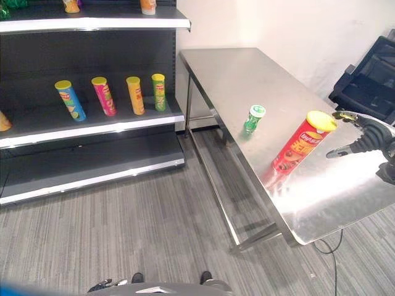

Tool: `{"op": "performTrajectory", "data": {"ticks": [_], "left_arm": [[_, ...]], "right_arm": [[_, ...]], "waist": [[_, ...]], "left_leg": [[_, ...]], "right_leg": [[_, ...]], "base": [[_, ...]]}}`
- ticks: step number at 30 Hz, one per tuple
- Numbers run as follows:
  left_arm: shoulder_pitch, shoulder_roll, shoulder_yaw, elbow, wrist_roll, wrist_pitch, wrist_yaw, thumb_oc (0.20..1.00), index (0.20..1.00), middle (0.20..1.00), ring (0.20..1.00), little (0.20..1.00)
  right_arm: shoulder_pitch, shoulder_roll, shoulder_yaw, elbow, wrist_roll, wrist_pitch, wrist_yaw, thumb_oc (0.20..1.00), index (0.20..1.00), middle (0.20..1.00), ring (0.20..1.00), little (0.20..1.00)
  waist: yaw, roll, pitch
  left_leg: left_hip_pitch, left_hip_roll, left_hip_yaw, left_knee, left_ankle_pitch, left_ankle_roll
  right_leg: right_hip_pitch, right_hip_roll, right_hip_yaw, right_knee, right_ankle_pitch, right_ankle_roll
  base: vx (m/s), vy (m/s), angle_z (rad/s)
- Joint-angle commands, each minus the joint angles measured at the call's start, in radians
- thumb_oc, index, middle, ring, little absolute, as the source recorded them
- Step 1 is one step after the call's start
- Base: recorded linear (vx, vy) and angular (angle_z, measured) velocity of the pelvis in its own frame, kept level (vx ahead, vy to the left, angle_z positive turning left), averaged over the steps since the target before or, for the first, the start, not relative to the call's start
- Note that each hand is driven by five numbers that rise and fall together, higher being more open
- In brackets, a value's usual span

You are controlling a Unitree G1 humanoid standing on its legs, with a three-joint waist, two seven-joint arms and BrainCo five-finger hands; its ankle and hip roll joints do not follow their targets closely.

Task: Put the goods on the table back onto the shelves and tidy them up.

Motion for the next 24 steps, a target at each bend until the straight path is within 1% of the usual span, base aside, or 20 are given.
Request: {"op": "performTrajectory", "data": {"ticks": [1,6,7,9,11,13,16,17,24], "left_arm": [[-0.044,0.029,0.014,0.018,0.001,-0.014,0.005,1.000,1.000,1.000,1.000,1.000],[-0.042,0.029,0.013,0.015,0.000,-0.015,0.007,1.000,1.000,1.000,1.000,1.000],[-0.044,0.028,0.008,0.018,0.000,-0.015,0.009,1.000,1.000,1.000,1.000,1.000],[-0.044,0.027,0.008,0.017,-0.001,-0.014,0.010,1.000,1.000,1.000,1.000,1.000],[-0.044,0.026,0.008,0.013,-0.003,-0.013,0.012,1.000,1.000,1.000,1.000,1.000],[-0.049,0.026,0.010,0.020,-0.003,-0.011,0.020,1.000,1.000,1.000,1.000,1.000],[-0.052,0.026,0.013,0.022,-0.001,-0.009,0.027,1.000,1.000,1.000,1.000,1.000],[-0.050,0.026,0.017,0.022,-0.003,-0.008,0.031,1.000,1.000,1.000,1.000,1.000],[-0.038,0.028,0.023,0.018,-0.003,-0.005,0.036,1.000,1.000,1.000,1.000,1.000]], "right_arm": [[-0.117,0.009,0.019,0.024,-0.015,-0.007,-0.026,1.000,1.000,1.000,1.000,1.000],[-0.112,0.030,-0.004,0.031,-0.019,-0.009,-0.050,1.000,1.000,1.000,1.000,1.000],[-0.125,0.046,-0.007,0.046,-0.031,-0.009,-0.072,1.000,1.000,1.000,1.000,1.000],[-0.126,0.053,-0.012,0.048,-0.032,-0.009,-0.078,1.000,1.000,1.000,1.000,1.000],[-0.133,0.076,-0.026,0.061,-0.044,-0.005,-0.105,1.000,1.000,1.000,1.000,1.000],[-0.143,0.111,-0.065,0.073,-0.057,-0.002,-0.153,1.000,1.000,1.000,1.000,1.000],[-0.140,0.133,-0.095,0.068,-0.064,-0.001,-0.181,1.000,1.000,1.000,1.000,1.000],[-0.138,0.153,-0.128,0.064,-0.054,-0.002,-0.203,1.000,1.000,1.000,1.000,1.000],[-0.119,0.192,-0.199,0.061,-0.044,-0.004,-0.248,1.000,1.000,1.000,1.000,1.000]], "waist": [[0.039,-0.039,0.020],[0.040,-0.036,0.017],[0.041,-0.036,0.016],[0.040,-0.035,0.016],[0.041,-0.033,0.014],[0.041,-0.031,0.014],[0.042,-0.028,0.014],[0.045,-0.027,0.014],[0.053,-0.022,0.014]], "left_leg": [[0.064,0.016,-0.017,0.011,-0.121,-0.043],[0.067,0.018,-0.017,0.011,-0.123,-0.043],[0.069,0.017,-0.018,0.011,-0.124,-0.042],[0.069,0.017,-0.017,0.011,-0.125,-0.042],[0.070,0.017,-0.016,0.011,-0.125,-0.041],[0.071,0.016,-0.018,0.011,-0.127,-0.038],[0.072,0.016,-0.021,0.011,-0.129,-0.037],[0.072,0.016,-0.023,0.011,-0.130,-0.035],[0.071,0.016,-0.031,0.011,-0.132,-0.034]], "right_leg": [[-0.036,-0.032,0.046,0.025,-0.039,0.042],[-0.031,-0.032,0.041,0.022,-0.039,0.042],[-0.029,-0.031,0.042,0.022,-0.039,0.041],[-0.028,-0.031,0.041,0.021,-0.039,0.041],[-0.026,-0.031,0.040,0.021,-0.039,0.041],[-0.023,-0.032,0.039,0.019,-0.040,0.041],[-0.023,-0.032,0.038,0.020,-0.041,0.040],[-0.022,-0.031,0.037,0.020,-0.042,0.040],[-0.017,-0.031,0.029,0.019,-0.045,0.039]], "base": [[0.00,0.000,0.00],[0.00,0.000,0.00],[0.00,0.000,0.00],[0.00,0.000,0.00],[0.00,0.000,0.00],[0.00,0.000,0.00],[0.00,0.000,0.00],[0.00,0.000,0.00],[0.00,0.000,0.00]]}}
